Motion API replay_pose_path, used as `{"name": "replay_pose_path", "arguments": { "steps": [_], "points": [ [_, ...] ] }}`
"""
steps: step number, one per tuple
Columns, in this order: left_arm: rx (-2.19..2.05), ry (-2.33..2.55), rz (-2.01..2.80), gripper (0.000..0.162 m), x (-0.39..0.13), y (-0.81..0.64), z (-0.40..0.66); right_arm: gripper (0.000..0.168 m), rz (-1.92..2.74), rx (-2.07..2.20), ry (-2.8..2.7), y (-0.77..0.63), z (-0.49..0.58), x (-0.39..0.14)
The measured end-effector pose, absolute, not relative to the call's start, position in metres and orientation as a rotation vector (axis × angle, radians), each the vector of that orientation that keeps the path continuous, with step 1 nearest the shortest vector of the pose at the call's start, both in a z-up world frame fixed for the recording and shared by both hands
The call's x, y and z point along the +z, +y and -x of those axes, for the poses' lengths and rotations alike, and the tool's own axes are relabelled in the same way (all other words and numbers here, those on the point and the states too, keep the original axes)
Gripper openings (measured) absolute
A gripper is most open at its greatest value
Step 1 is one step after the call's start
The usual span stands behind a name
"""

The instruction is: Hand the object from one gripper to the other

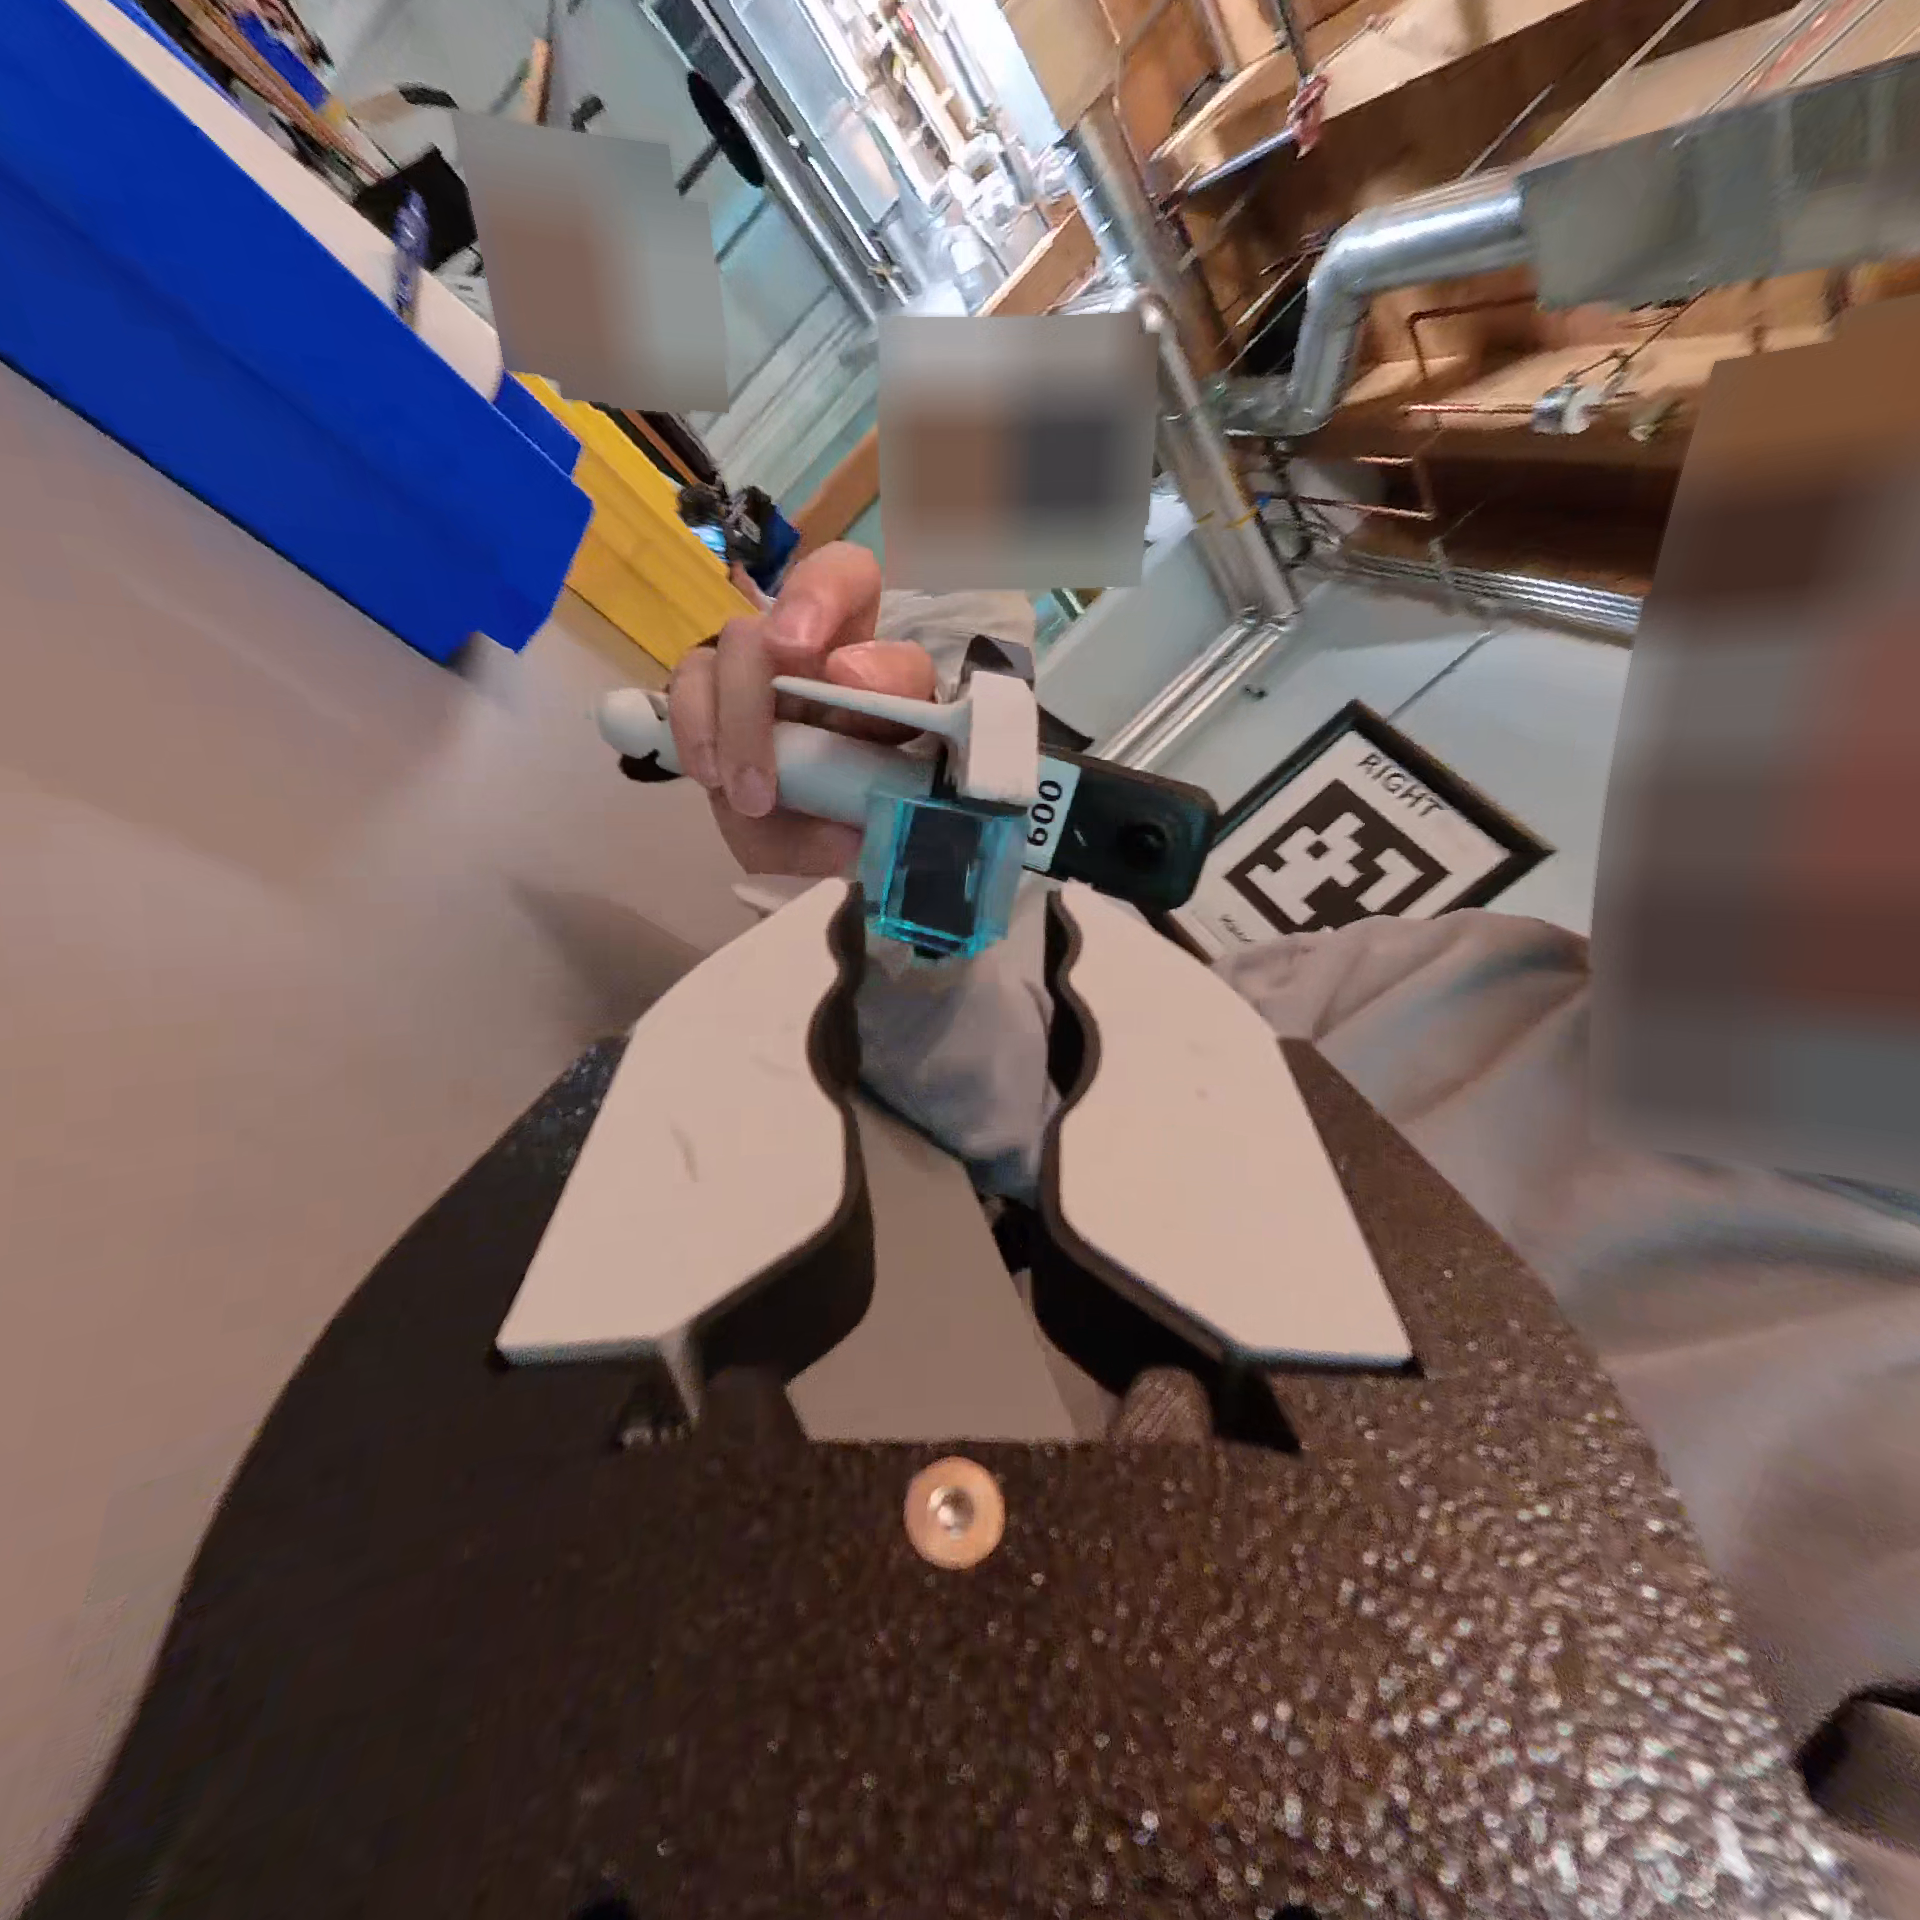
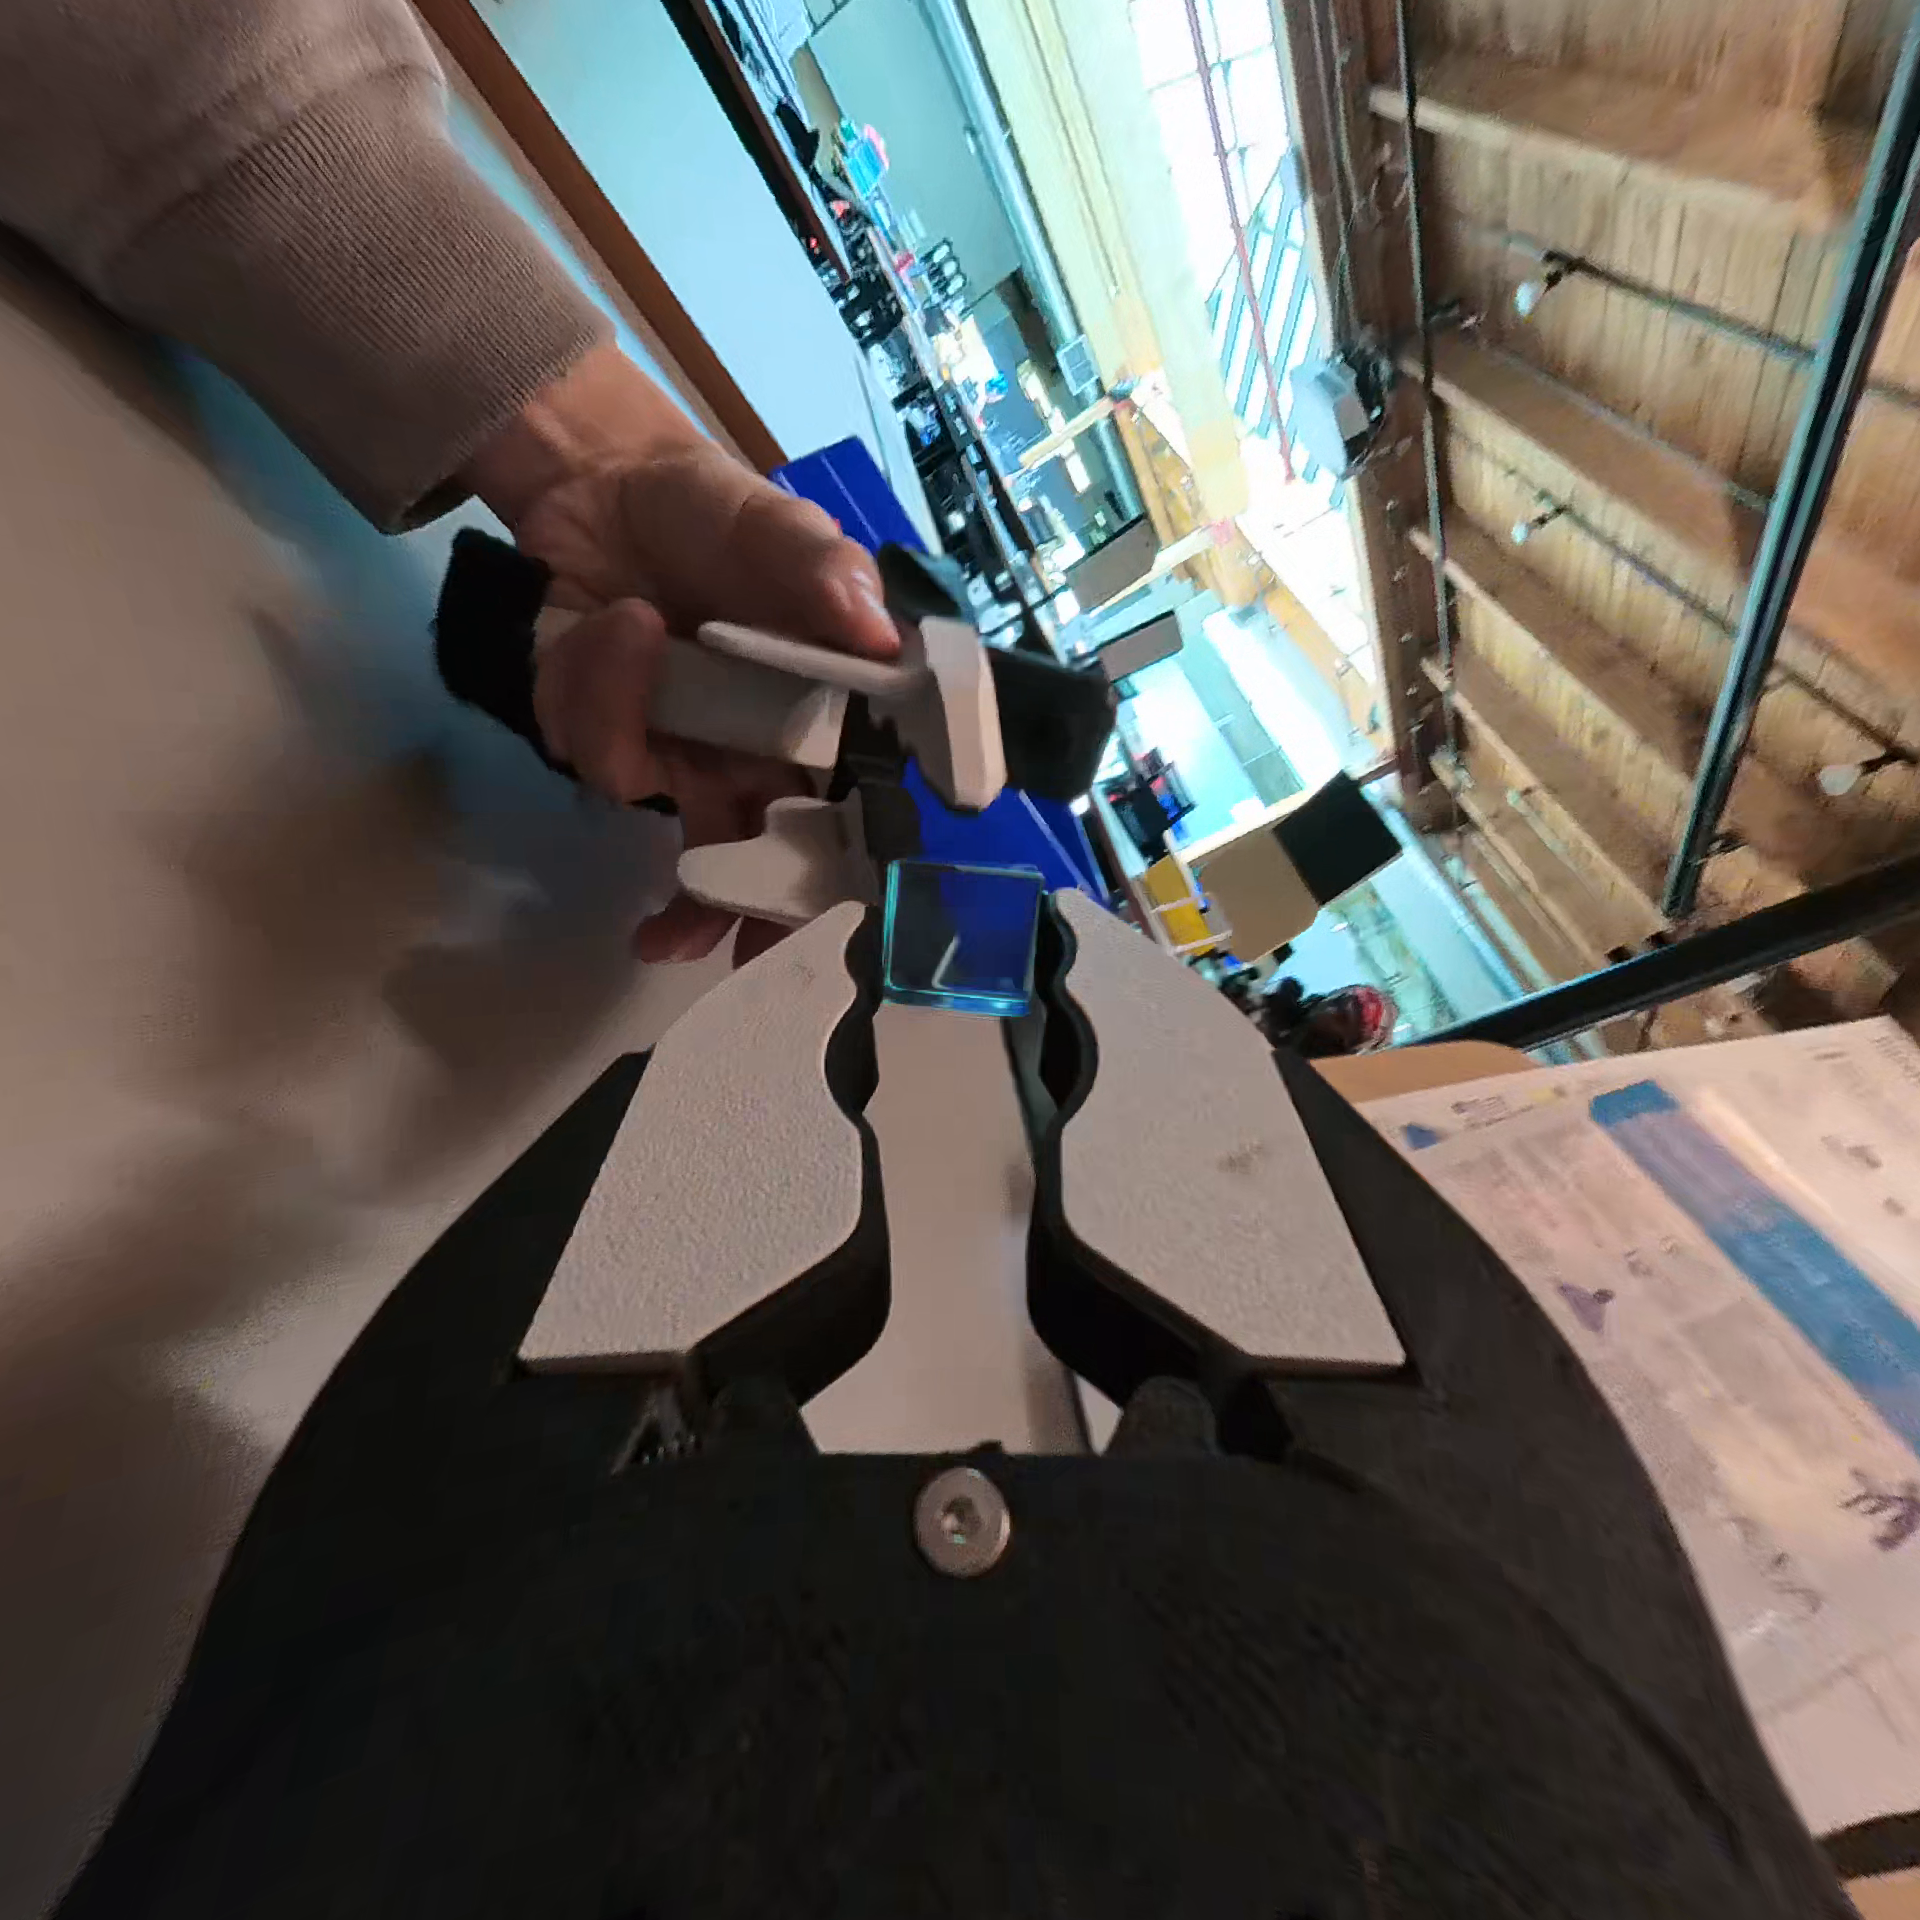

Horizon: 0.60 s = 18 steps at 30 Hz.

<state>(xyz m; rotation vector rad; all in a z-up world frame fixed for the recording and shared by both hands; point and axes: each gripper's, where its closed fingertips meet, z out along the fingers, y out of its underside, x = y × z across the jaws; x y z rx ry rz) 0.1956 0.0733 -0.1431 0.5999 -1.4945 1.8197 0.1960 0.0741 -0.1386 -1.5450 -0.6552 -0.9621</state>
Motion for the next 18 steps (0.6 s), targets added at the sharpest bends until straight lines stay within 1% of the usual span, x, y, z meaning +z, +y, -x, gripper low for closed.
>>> {"name": "replay_pose_path", "arguments": {
  "steps": [1, 3, 5, 8, 11, 13, 15, 16, 17, 18],
  "points": [
    [1.802, -1.512, -0.599, 0.031, -0.146, 0.073, -0.194, 0.028, 1.526, -0.977, -0.67, 0.075, -0.193, -0.136],
    [1.773, -1.575, -0.596, 0.043, -0.154, 0.07, -0.192, 0.028, 1.528, -0.98, -0.689, 0.078, -0.189, -0.136],
    [1.772, -1.584, -0.57, 0.048, -0.154, 0.069, -0.189, 0.028, 1.517, -0.964, -0.693, 0.079, -0.185, -0.135],
    [1.769, -1.583, -0.535, 0.048, -0.152, 0.067, -0.184, 0.028, 1.517, -0.919, -0.702, 0.08, -0.181, -0.137],
    [1.731, -1.583, -0.475, 0.045, -0.155, 0.063, -0.176, 0.028, 1.54, -0.896, -0.723, 0.084, -0.178, -0.143],
    [1.755, -1.582, -0.417, 0.028, -0.152, 0.063, -0.172, 0.028, 1.552, -0.883, -0.697, 0.084, -0.181, -0.145],
    [1.765, -1.655, -0.42, 0.028, -0.156, 0.062, -0.174, 0.028, 1.574, -0.862, -0.675, 0.082, -0.183, -0.15],
    [1.742, -1.709, -0.439, 0.028, -0.162, 0.061, -0.176, 0.032, 1.599, -0.813, -0.646, 0.081, -0.184, -0.153],
    [1.711, -1.786, -0.479, 0.028, -0.171, 0.06, -0.179, 0.045, 1.626, -0.742, -0.599, 0.079, -0.186, -0.156],
    [1.675, -1.866, -0.514, 0.028, -0.18, 0.06, -0.181, 0.055, 1.662, -0.658, -0.555, 0.077, -0.187, -0.159]
  ]
}}
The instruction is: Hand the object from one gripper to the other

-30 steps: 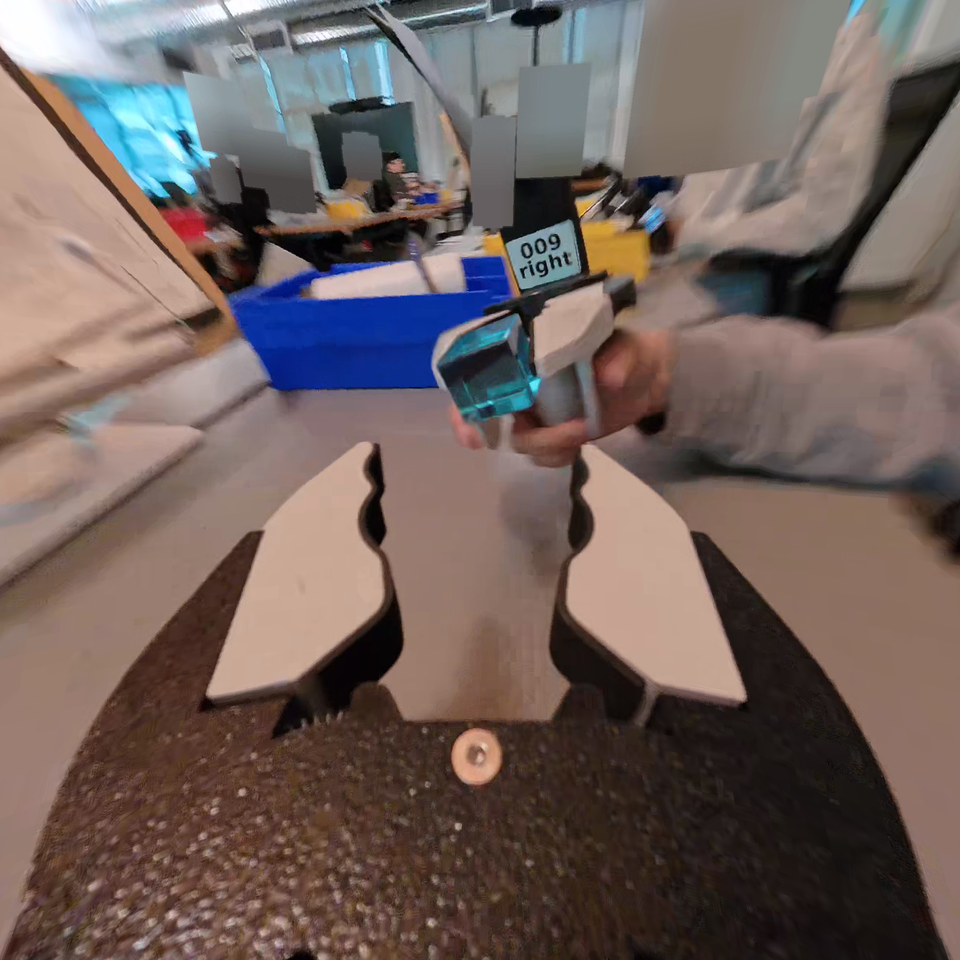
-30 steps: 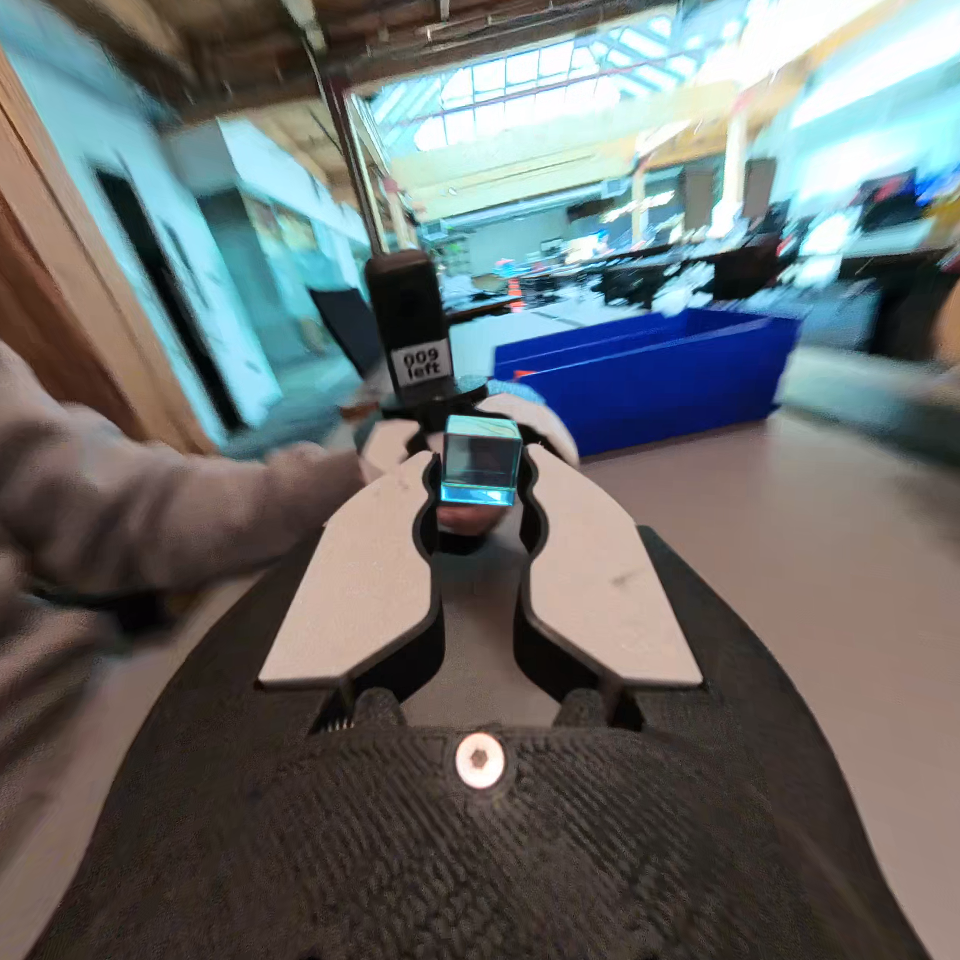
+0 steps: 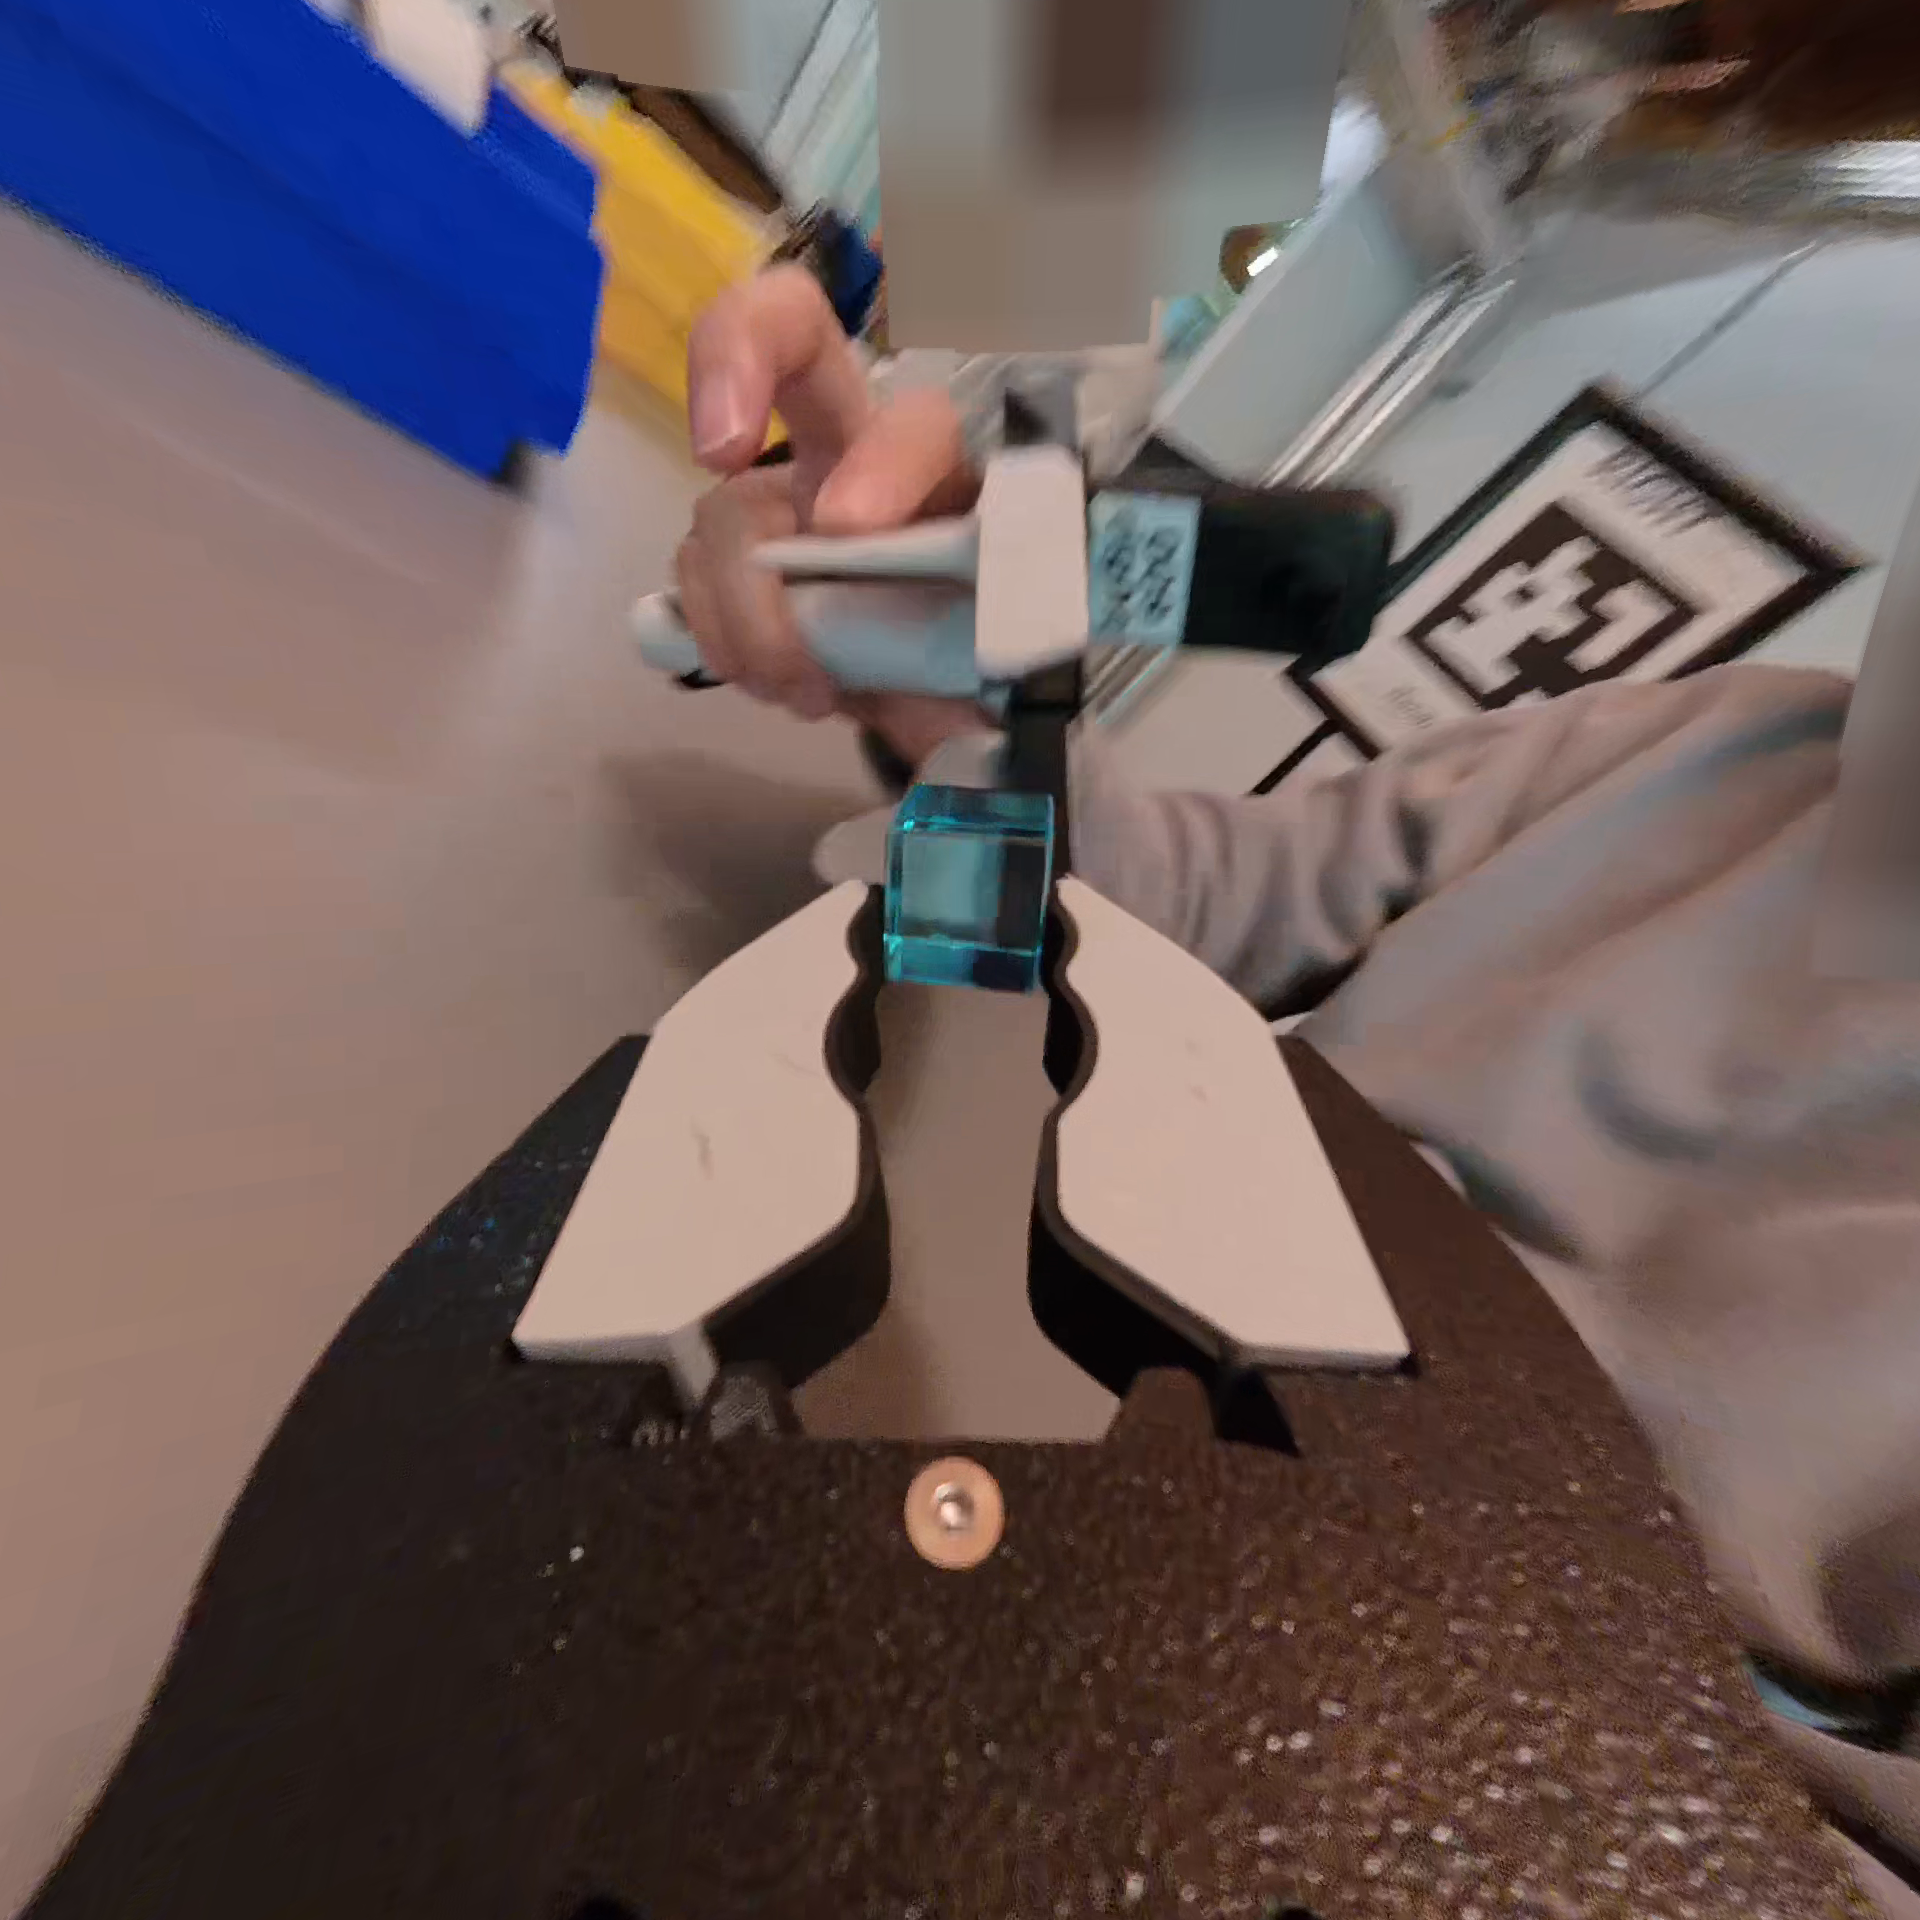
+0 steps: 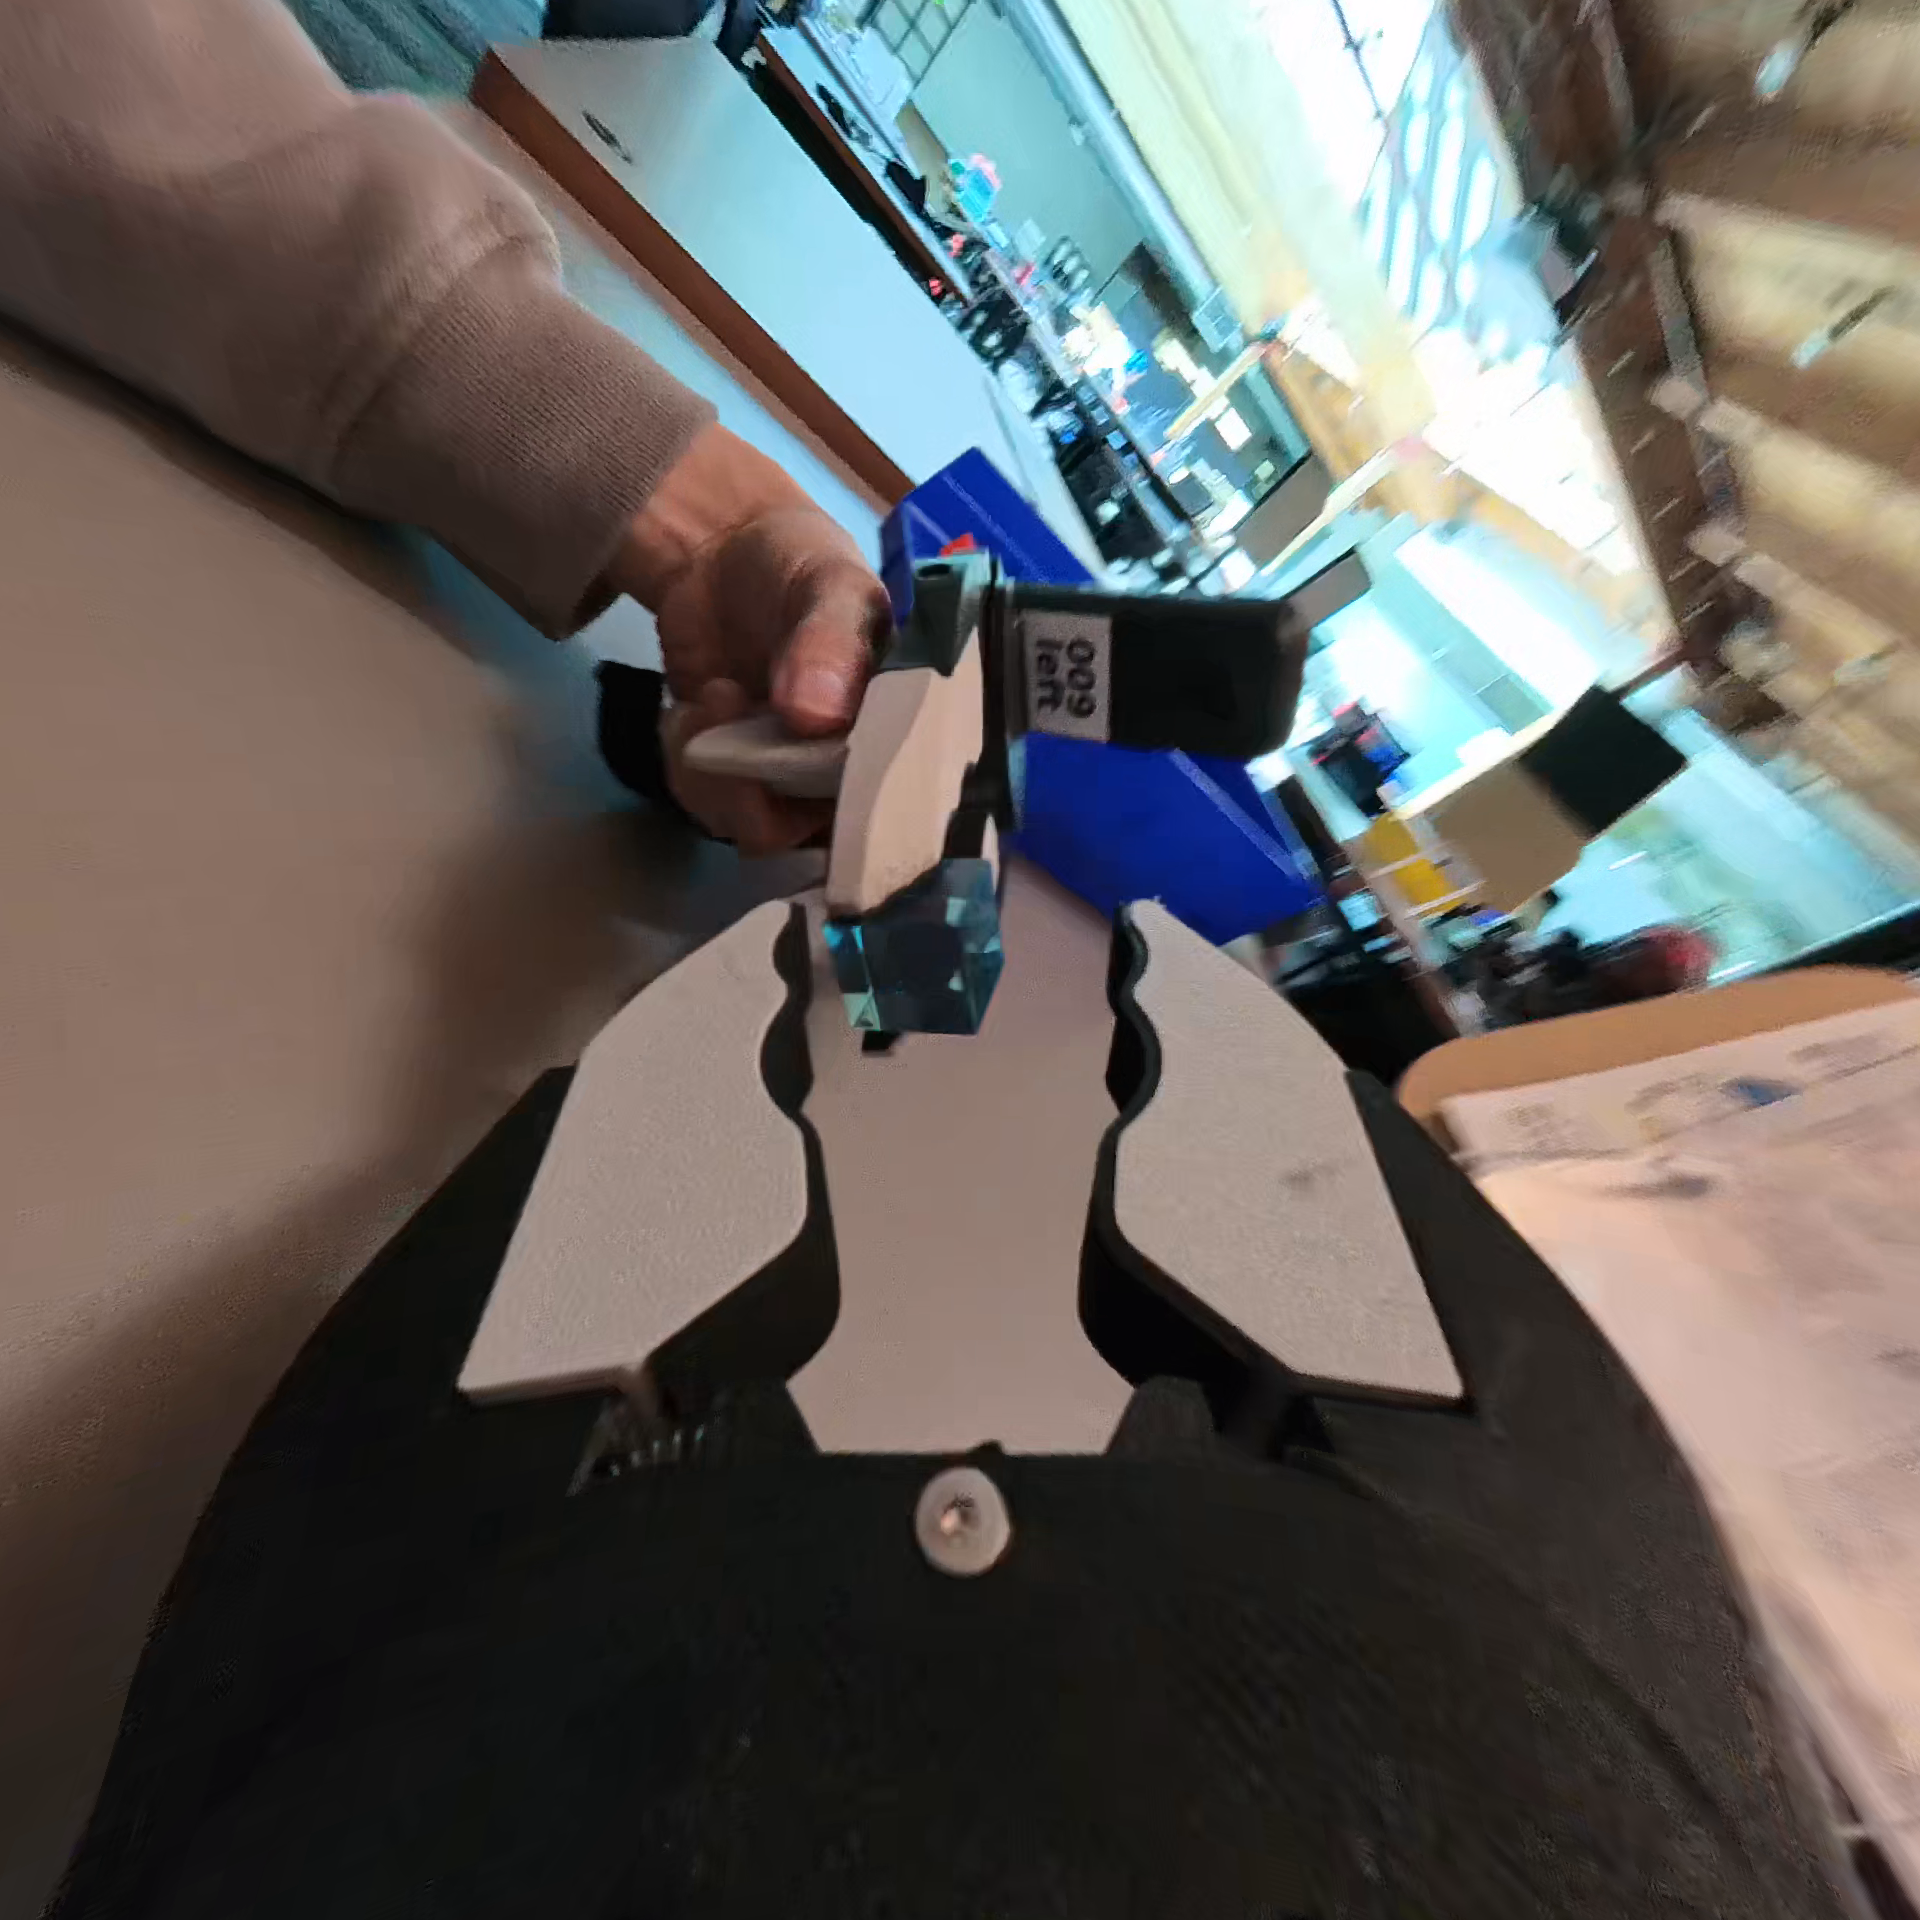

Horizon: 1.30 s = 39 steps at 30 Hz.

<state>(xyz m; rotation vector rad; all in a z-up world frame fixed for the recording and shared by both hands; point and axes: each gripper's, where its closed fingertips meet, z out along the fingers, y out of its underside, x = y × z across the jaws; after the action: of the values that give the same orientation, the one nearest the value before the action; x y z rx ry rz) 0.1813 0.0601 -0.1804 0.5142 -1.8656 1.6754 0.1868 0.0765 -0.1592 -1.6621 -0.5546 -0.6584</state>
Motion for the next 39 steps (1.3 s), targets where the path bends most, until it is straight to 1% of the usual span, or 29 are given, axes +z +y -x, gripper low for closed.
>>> {"name": "replay_pose_path", "arguments": {
  "steps": [2, 4, 7, 8, 9, 11, 12, 13, 15, 16, 17, 18, 21, 27, 29, 30, 31, 32, 34, 35, 36, 38, 39],
  "points": [
    [1.615, -2.005, -0.542, 0.028, -0.195, 0.063, -0.183, 0.061, 1.712, -0.563, -0.489, 0.068, -0.191, -0.161],
    [1.663, -2.163, -0.539, 0.028, -0.197, 0.066, -0.192, 0.057, 1.736, -0.532, -0.451, 0.059, -0.192, -0.157],
    [1.852, -2.609, -0.434, 0.028, -0.19, 0.072, -0.214, 0.056, 1.701, -0.06, -0.071, 0.058, -0.196, -0.141],
    [1.902, -2.741, -0.429, 0.028, -0.186, 0.074, -0.222, 0.062, 1.654, 0.041, 0.086, 0.06, -0.209, -0.137],
    [1.929, -2.853, -0.456, 0.028, -0.184, 0.075, -0.23, 0.072, 1.587, 0.115, 0.202, 0.061, -0.218, -0.134],
    [1.974, -3.053, -0.483, 0.028, -0.18, 0.077, -0.244, 0.062, 1.522, 0.174, 0.388, 0.061, -0.237, -0.142],
    [1.989, -3.154, -0.472, 0.028, -0.178, 0.078, -0.25, 0.067, 1.527, 0.189, 0.449, 0.063, -0.242, -0.148],
    [1.971, -3.257, -0.441, 0.028, -0.179, 0.079, -0.253, 0.062, 1.551, 0.199, 0.489, 0.065, -0.244, -0.156],
    [1.931, -3.469, -0.359, 0.028, -0.177, 0.082, -0.258, 0.065, 1.575, 0.197, 0.512, 0.071, -0.244, -0.164],
    [1.896, -3.555, -0.313, 0.028, -0.177, 0.082, -0.26, 0.06, 1.589, 0.191, 0.515, 0.073, -0.243, -0.167],
    [1.867, -3.623, -0.265, 0.028, -0.178, 0.081, -0.26, 0.06, 1.597, 0.162, 0.523, 0.075, -0.244, -0.169],
    [1.849, -3.68, -0.217, 0.028, -0.177, 0.079, -0.26, 0.056, 1.598, 0.135, 0.516, 0.077, -0.244, -0.17],
    [1.71, -3.865, -0.115, 0.028, -0.178, 0.079, -0.263, 0.029, 1.609, 0.118, 0.468, 0.08, -0.241, -0.169],
    [1.539, -4.098, 0.06, 0.028, -0.173, 0.081, -0.266, 0.027, 1.654, -0.018, 0.373, 0.08, -0.242, -0.168],
    [1.614, -4.048, 0.087, 0.028, -0.174, 0.077, -0.262, 0.027, 1.667, -0.02, 0.285, 0.078, -0.238, -0.168],
    [1.731, -3.942, 0.033, 0.029, -0.174, 0.074, -0.259, 0.027, 1.666, -0.027, 0.22, 0.076, -0.234, -0.166],
    [1.873, -3.765, -0.101, 0.038, -0.175, 0.072, -0.256, 0.027, 1.652, -0.055, 0.148, 0.073, -0.231, -0.164],
    [1.976, -3.544, -0.259, 0.052, -0.175, 0.069, -0.252, 0.027, 1.635, -0.095, 0.096, 0.07, -0.231, -0.161],
    [2.082, -3.062, -0.535, 0.078, -0.173, 0.066, -0.244, 0.027, 1.582, -0.164, -0.032, 0.063, -0.226, -0.153],
    [2.092, -2.8, -0.613, 0.086, -0.17, 0.064, -0.237, 0.026, 1.551, -0.209, -0.113, 0.061, -0.221, -0.15],
    [2.08, -2.549, -0.654, 0.087, -0.165, 0.062, -0.229, 0.027, 1.529, -0.261, -0.191, 0.058, -0.217, -0.149],
    [2.043, -2.137, -0.685, 0.073, -0.152, 0.062, -0.215, 0.027, 1.503, -0.373, -0.32, 0.058, -0.209, -0.148],
    [1.995, -1.971, -0.681, 0.069, -0.147, 0.063, -0.208, 0.027, 1.516, -0.394, -0.367, 0.06, -0.205, -0.151]
  ]
}}
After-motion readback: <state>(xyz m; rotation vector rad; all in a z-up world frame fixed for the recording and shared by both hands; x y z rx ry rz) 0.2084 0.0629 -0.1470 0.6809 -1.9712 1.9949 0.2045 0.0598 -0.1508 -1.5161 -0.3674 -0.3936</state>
